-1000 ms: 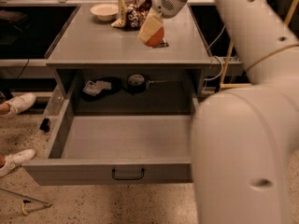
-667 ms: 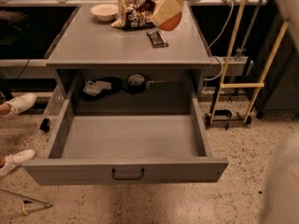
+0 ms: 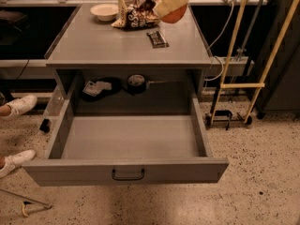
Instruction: Place orange into top drawer
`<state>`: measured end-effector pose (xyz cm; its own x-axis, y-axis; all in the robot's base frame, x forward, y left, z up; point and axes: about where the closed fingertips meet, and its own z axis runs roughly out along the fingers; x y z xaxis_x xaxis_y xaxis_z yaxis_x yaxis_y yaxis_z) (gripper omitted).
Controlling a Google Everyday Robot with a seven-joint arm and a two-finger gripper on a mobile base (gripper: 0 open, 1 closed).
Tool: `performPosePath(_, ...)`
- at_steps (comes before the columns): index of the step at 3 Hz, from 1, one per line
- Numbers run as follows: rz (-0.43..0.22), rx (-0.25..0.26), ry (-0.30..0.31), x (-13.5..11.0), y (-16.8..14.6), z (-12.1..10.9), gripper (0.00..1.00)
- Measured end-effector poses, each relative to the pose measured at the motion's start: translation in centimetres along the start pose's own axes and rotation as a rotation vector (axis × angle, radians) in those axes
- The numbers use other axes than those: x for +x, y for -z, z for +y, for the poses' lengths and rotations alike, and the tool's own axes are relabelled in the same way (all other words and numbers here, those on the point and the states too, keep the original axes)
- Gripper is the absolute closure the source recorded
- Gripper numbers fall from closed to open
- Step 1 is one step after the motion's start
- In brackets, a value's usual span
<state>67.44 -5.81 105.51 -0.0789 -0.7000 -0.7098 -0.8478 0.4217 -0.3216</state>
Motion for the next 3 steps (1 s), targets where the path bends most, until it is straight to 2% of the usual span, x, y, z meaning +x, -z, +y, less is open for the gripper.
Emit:
performPosePath(1, 0.036, -0.029, 0.015, 0.8, -1.4, 1.0, 1.0)
performPosePath(2, 0.077, 0.081, 0.086, 1.4, 1.6, 1.7, 1.0)
performPosePath(3, 0.173, 0.253, 0.08, 8.4, 3.4, 0.2, 1.0)
